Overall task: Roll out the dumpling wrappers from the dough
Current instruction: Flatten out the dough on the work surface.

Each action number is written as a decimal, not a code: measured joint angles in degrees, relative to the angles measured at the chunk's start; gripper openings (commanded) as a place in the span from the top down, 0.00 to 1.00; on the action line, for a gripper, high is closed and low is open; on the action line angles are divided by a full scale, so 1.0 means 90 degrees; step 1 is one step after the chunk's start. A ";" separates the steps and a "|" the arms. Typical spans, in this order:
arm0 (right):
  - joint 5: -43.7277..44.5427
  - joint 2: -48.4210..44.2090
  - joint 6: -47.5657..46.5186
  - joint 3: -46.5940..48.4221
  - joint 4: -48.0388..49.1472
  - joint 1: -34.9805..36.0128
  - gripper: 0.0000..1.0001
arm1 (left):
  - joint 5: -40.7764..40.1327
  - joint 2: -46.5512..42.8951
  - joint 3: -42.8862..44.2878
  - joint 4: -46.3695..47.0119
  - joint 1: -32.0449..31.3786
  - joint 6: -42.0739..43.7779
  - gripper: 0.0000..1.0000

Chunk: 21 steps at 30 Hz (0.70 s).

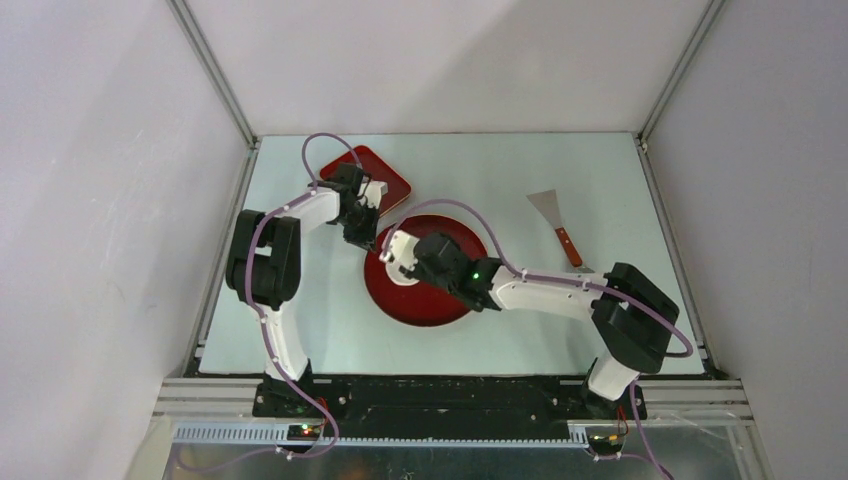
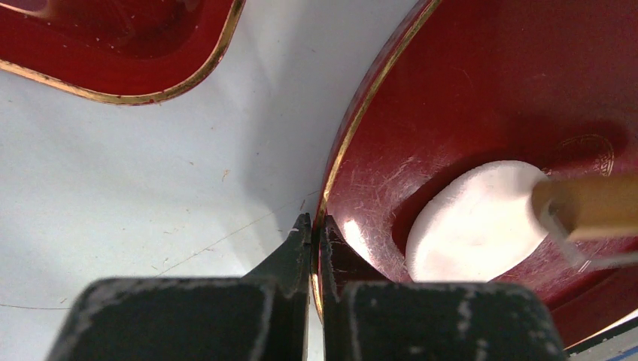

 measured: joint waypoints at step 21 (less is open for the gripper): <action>-0.0352 0.0753 -0.0253 0.1151 -0.0248 0.0775 1.00 | 0.0000 0.0007 0.0012 -0.0015 0.0000 0.0000 1.00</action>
